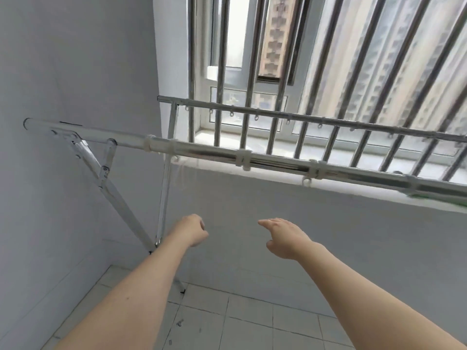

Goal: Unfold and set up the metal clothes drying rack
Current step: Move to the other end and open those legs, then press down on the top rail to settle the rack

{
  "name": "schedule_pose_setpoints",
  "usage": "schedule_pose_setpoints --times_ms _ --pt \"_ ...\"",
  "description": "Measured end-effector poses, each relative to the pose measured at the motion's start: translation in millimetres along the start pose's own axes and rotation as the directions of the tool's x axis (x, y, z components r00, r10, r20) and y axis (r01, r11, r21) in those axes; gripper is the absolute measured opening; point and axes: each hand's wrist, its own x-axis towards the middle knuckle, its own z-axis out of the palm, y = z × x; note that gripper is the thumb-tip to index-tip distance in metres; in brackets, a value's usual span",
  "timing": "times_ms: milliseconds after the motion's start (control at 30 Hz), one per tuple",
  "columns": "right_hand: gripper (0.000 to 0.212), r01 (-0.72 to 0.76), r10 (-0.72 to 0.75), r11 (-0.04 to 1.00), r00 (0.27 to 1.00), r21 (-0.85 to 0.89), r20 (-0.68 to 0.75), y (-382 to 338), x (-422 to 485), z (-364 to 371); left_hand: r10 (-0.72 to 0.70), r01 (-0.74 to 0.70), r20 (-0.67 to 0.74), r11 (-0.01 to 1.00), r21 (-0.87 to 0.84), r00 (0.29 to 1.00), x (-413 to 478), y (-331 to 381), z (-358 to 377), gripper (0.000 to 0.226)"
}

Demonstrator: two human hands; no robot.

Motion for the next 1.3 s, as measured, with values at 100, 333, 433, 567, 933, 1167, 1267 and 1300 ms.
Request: schedule_pose_setpoints --times_ms 100,333,433,567,933,1167,1267,1300 --pt "0.063 -0.047 0.048 0.999 0.998 0.023 -0.030 34.2 -57.2 -12.8 0.140 -0.139 -0.003 0.988 0.072 0.990 -39.1 51.2 15.9 0.023" --pt "0.051 -0.083 0.088 0.996 0.969 0.034 -0.229 96.5 -175.2 -54.2 0.422 -0.364 -0.210 0.893 0.265 0.882 -146.6 158.9 26.0 0.020" --pt "0.045 -0.083 0.098 0.995 0.941 0.060 -0.324 115.1 -213.0 -67.2 0.545 -0.456 -0.292 0.830 0.321 0.786 -188.2 193.6 28.4 0.017" --pt "0.039 -0.065 0.096 0.995 0.864 0.079 -0.494 127.4 -242.9 -86.4 0.689 -0.574 -0.444 0.723 0.384 0.572 -223.0 224.7 19.9 0.015" --pt "0.058 -0.172 0.141 0.985 0.769 0.011 -0.624 153.5 -242.1 -126.6 0.761 -0.532 -0.329 0.634 0.561 0.559 -217.6 281.4 -9.3 0.063" --pt "0.054 -0.208 0.170 0.978 0.753 0.015 -0.635 168.4 -219.2 -132.8 0.690 -0.553 -0.435 0.723 0.413 0.578 -186.1 282.1 -15.0 0.055" --pt "0.066 -0.272 0.233 0.961 0.703 0.049 -0.672 169.0 -213.4 -137.1 0.702 -0.568 -0.451 0.711 0.415 0.551 -173.7 281.5 -17.7 0.058" --pt "0.067 -0.286 0.239 0.957 0.682 0.049 -0.692 169.4 -212.5 -135.1 0.709 -0.568 -0.443 0.705 0.424 0.549 -171.5 280.8 -16.7 0.059"
